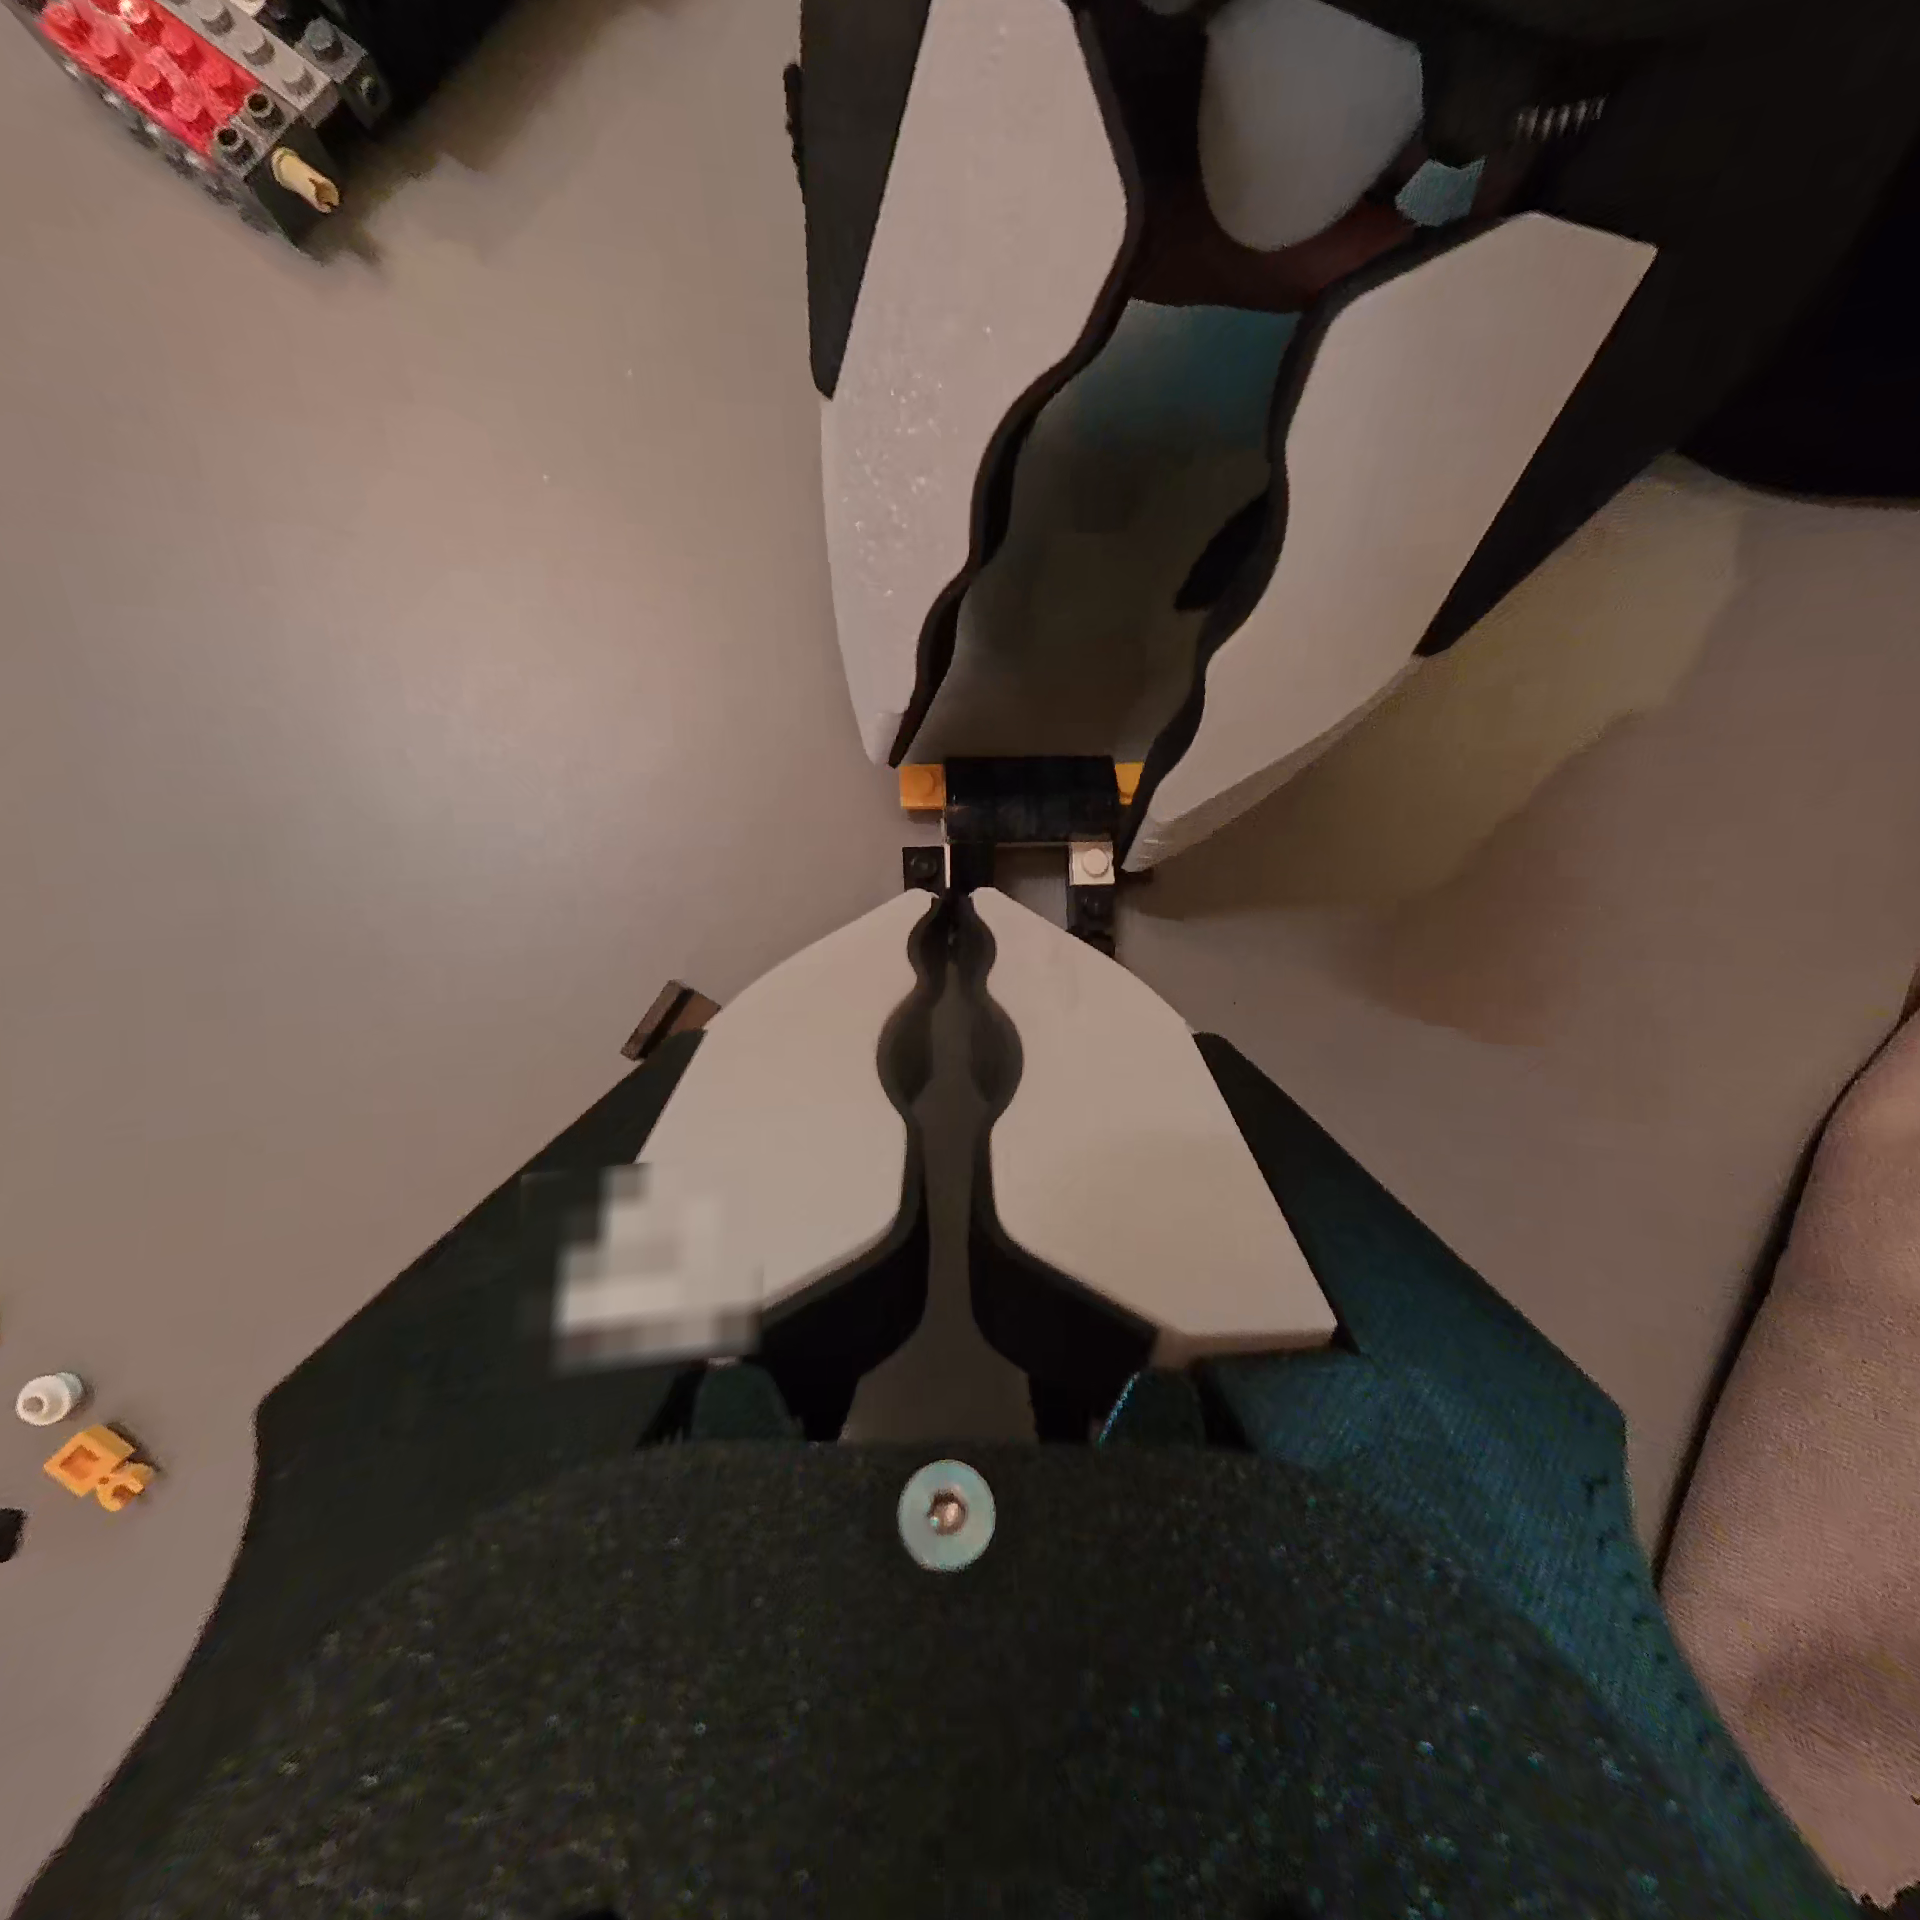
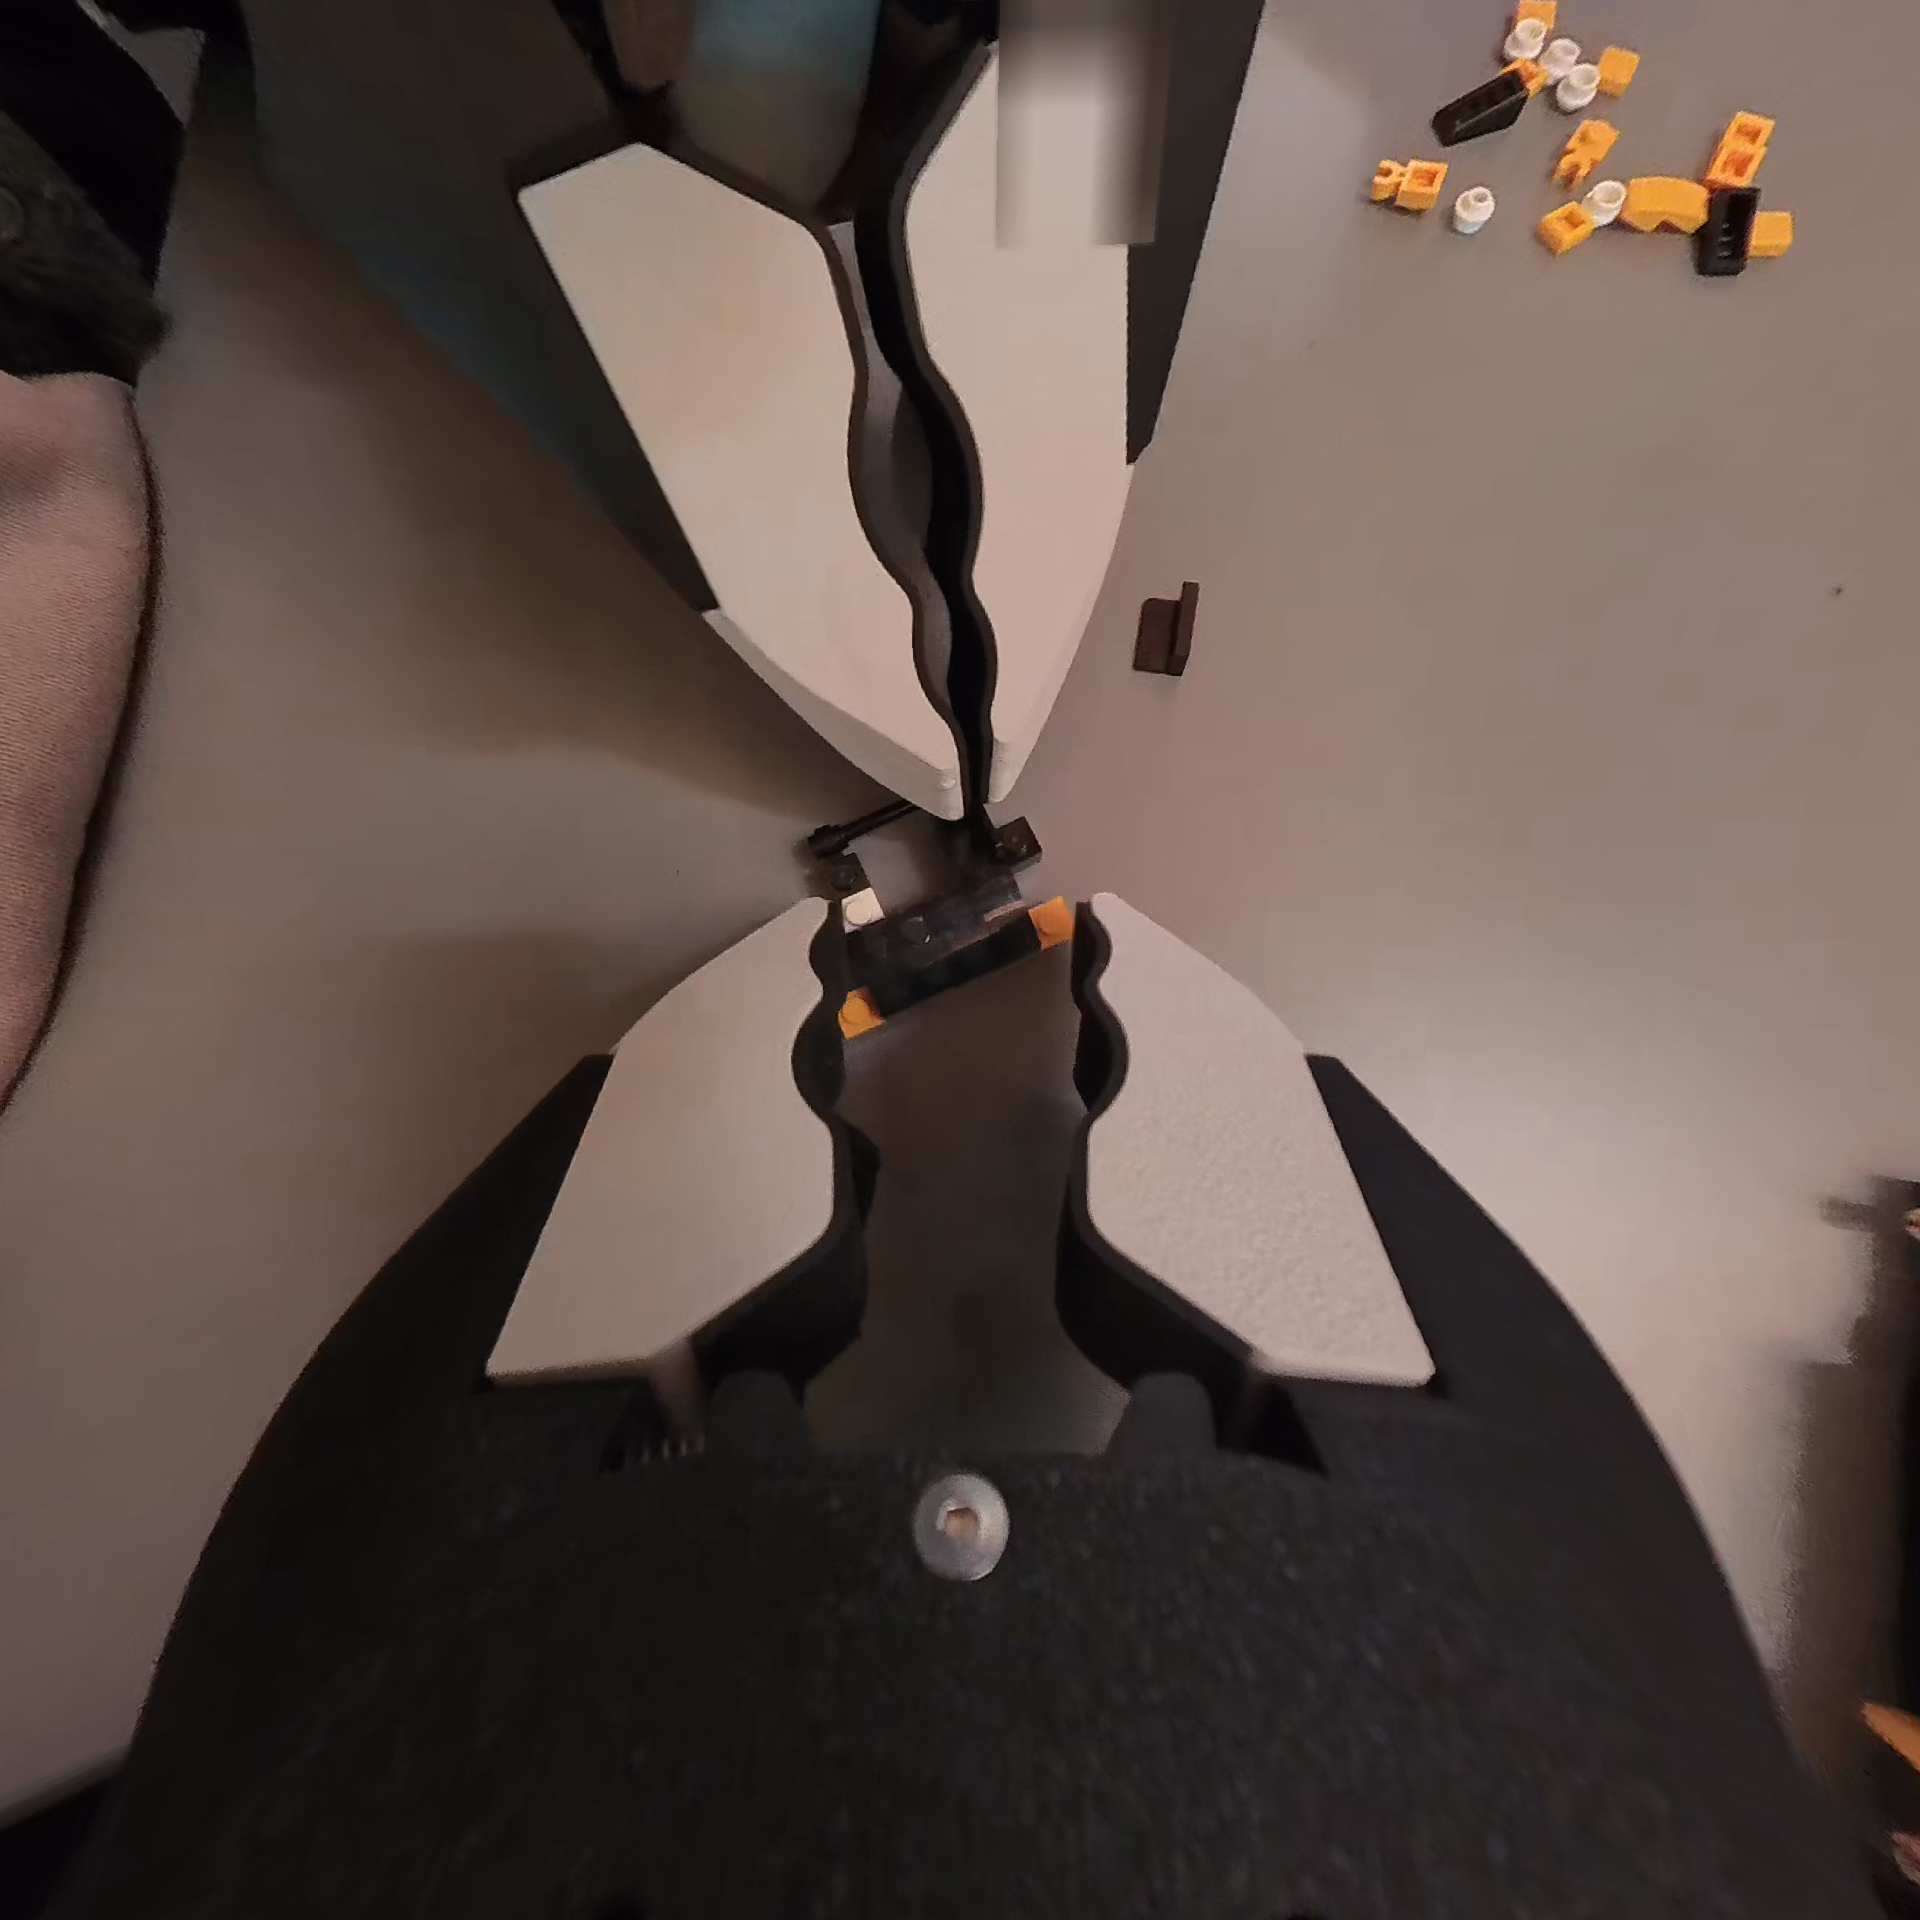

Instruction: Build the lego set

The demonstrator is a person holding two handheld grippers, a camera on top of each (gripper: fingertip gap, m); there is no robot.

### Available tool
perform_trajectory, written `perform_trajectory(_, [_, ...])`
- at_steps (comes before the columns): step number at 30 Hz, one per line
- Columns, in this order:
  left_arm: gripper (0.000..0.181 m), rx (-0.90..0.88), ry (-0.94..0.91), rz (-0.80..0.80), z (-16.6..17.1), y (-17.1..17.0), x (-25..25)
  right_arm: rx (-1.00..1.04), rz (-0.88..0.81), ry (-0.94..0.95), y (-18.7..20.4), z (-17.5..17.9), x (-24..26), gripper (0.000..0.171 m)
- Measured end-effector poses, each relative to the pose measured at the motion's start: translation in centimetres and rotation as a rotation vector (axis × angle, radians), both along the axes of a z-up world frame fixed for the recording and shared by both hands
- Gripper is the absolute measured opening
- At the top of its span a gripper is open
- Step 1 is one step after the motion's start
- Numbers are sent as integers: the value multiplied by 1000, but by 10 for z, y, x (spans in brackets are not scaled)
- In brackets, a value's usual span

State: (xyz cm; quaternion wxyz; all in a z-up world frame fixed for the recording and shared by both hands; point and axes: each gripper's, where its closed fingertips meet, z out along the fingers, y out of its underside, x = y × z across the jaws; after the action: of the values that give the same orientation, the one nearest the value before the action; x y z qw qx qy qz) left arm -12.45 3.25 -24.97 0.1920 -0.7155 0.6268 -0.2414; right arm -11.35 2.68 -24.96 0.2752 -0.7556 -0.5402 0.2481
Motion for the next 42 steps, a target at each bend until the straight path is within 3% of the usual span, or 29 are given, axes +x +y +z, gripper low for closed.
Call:
perform_trajectory(14, [1,72,99,-100,0,-3,6,-67,6,23,-7,2,-1,39])
perform_trajectory(27, [1,84,146,-246,0,-8,10,8,-3,36,1,6,0,6])
perform_trajectory(42, [1,46,65,-342,-1,-13,12,-52,10,-46,-5,3,0,0])
